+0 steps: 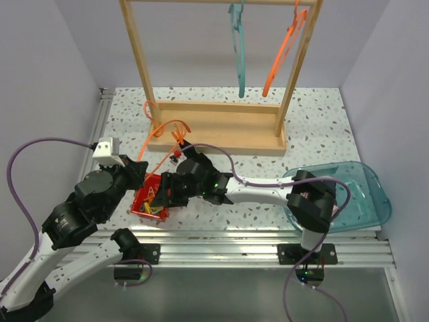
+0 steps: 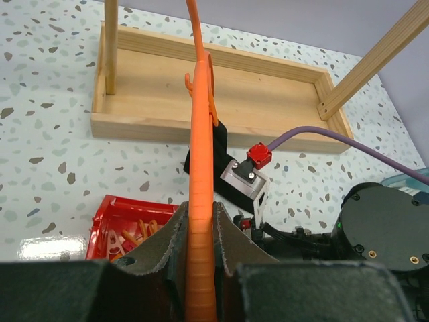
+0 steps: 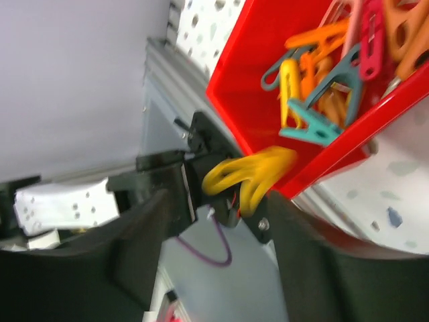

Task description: Remove the underwear clipped to the hanger

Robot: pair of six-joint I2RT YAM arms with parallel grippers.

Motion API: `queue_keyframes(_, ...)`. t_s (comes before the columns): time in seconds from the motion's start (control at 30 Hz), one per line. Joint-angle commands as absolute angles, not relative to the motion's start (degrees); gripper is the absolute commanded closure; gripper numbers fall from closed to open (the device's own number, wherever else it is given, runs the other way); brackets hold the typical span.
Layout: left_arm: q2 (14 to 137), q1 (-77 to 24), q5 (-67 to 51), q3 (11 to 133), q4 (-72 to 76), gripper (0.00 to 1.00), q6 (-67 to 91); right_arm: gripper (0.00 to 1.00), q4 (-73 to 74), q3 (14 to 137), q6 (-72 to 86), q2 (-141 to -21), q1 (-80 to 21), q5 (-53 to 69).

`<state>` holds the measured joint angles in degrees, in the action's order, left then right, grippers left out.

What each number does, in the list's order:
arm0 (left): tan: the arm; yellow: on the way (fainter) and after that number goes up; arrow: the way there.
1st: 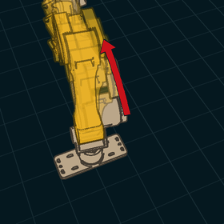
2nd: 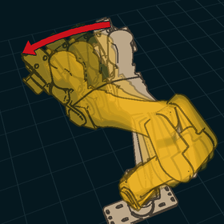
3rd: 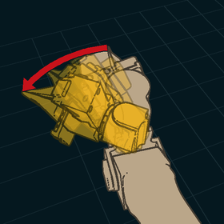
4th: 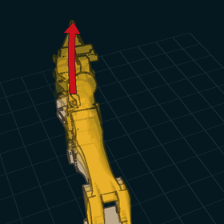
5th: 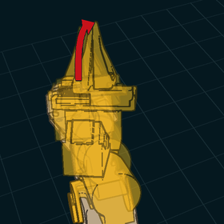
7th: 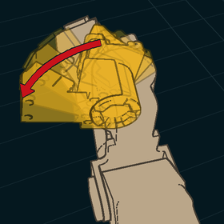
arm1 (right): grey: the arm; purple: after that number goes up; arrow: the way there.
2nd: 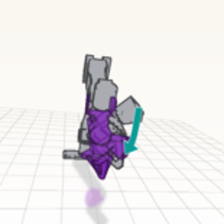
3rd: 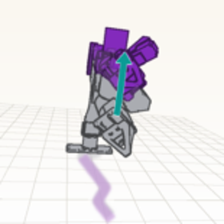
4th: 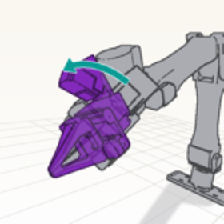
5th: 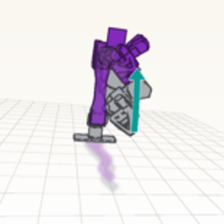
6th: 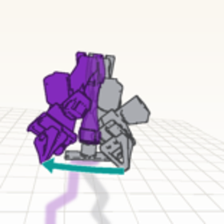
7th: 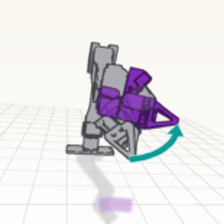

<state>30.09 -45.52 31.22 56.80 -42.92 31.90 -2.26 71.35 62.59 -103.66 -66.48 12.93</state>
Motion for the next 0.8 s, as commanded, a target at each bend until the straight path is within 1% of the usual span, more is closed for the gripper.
queue_keyframes(0.0, 29.4, -45.7, 32.7, 58.6, -41.4, 1.0, 31.3, 0.32, -9.0, 73.2, 63.7, -103.5, -66.4, 4.9)
queue_keyframes(0.03, 29.4, -45.7, 32.6, 58.6, -41.4, 1.0, 31.3, 0.27, -10.1, 72.5, 64.0, -102.5, -66.4, 4.3)
queue_keyframes(0.13, 29.3, -45.7, 32.3, 58.4, -41.2, 1.0, 31.0, 0.2, -12.7, 70.6, 63.5, -100.6, -66.4, 4.0)
queue_keyframes(0.2, 29.4, -45.8, 31.8, 58.0, -40.5, 1.0, 30.8, 0.19, -14.0, 68.6, 63.7, -99.2, -66.4, 4.7)
queue_keyframes(0.3, 29.6, -45.7, 29.0, 57.1, -38.6, 1.0, 29.9, 0.19, -14.5, 63.9, 64.3, -93.4, -66.3, 4.7)
queue_keyframes(0.4, 30.8, -45.7, 24.3, 55.7, -36.5, 1.0, 28.3, 0.18, -10.3, 58.5, 63.8, -84.7, -66.2, 3.3)
queue_keyframes(0.43, 32.1, -45.7, 21.1, 54.9, -35.3, 1.0, 28.0, 0.18, -7.8, 55.2, 63.5, -82.4, -66.1, 2.9)
queue_keyframes(0.47, 32.6, -45.7, 19.8, 54.6, -35.0, 1.0, 27.8, 0.17, -6.1, 53.7, 63.3, -76.9, -66.1, 1.5)
queue_keyframes(0.53, 34.3, -45.7, 16.4, 53.1, -33.5, 1.0, 27.2, 0.16, -0.2, 49.2, 63.3, -71.1, -66.1, 0.1)
queue_keyframes(0.57, 34.6, -45.7, 15.7, 52.4, -32.9, 1.0, 27.1, 0.13, 2.5, 47.7, 63.5, -68.4, -66.1, -3.3)
queue_keyframes(0.6, 34.9, -45.7, 15.2, 51.7, -32.3, 1.0, 27.0, 0.11, 4.6, 46.2, 64.1, -62.4, -66.0, -5.2)
queue_keyframes(0.67, 35.5, -45.7, 14.1, 49.5, -30.2, 1.0, 26.9, 0.07, 11.2, 41.5, 66.5, -56.7, -65.9, -8.8)
queue_keyframes(0.7, 35.7, -45.7, 13.5, 48.9, -29.5, 1.0, 26.9, 0.04, 13.3, 40.0, 67.8, -51.1, -65.5, -12.3)
queue_keyframes(0.77, 36.7, -45.7, 11.0, 46.9, -27.3, 1.0, 27.0, 0.02, 18.5, 36.0, 71.5, -46.3, -64.8, -14.1)
